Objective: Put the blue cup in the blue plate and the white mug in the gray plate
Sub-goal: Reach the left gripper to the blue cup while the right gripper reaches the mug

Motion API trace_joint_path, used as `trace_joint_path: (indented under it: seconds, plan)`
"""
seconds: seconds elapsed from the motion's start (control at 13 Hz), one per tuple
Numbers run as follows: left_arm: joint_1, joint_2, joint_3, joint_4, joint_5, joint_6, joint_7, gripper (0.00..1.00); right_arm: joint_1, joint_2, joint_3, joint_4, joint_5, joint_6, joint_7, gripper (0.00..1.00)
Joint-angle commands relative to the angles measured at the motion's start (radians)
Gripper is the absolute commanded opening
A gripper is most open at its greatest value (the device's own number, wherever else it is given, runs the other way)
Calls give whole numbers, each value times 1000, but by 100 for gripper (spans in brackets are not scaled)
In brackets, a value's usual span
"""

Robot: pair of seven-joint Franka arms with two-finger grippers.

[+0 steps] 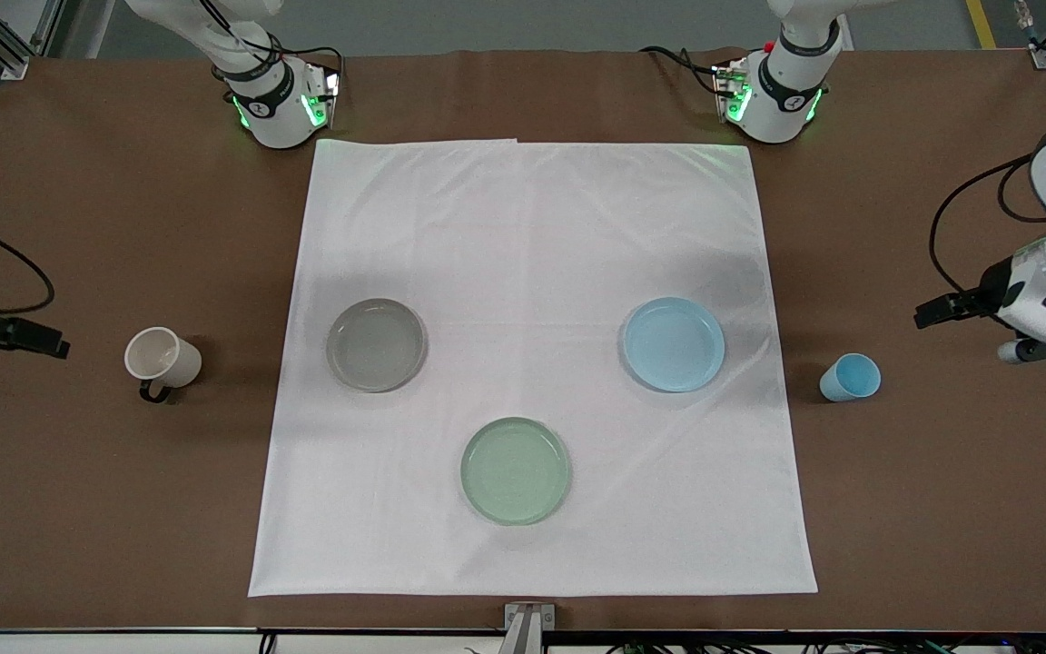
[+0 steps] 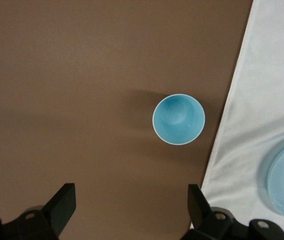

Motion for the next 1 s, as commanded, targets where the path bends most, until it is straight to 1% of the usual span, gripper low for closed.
trace_joint_path:
  seconds: [0.0,0.15,0.31,0.54,0.62,0.69,0.77,0.85,0.92]
  plan:
    - [2,71,-4,-45,17,137,9,89,-29,107,9,-23,7,101,-31,100]
    - [-1,127,-7,-45,17,200,7,75,-36,182,10,-58,17,203,-34,100]
    - [-1,175,-10,-45,15,253,6,65,-40,202,12,-118,30,311,-34,100]
    - [-1,229,-11,-44,8,311,4,61,-50,219,12,-189,76,377,-57,100]
    - [-3,237,-11,-42,5,322,4,57,-53,219,12,-213,86,391,-78,100]
    - [-1,247,-11,-44,6,325,9,31,-56,219,12,-229,96,394,-95,100]
    - [-3,252,-13,-44,5,327,9,15,-60,219,12,-239,97,394,-98,100]
    - [-4,260,-14,-44,3,333,9,5,-61,217,12,-253,99,394,-100,99]
    - [-6,260,-14,-42,3,336,7,0,-64,216,12,-270,99,394,-100,95]
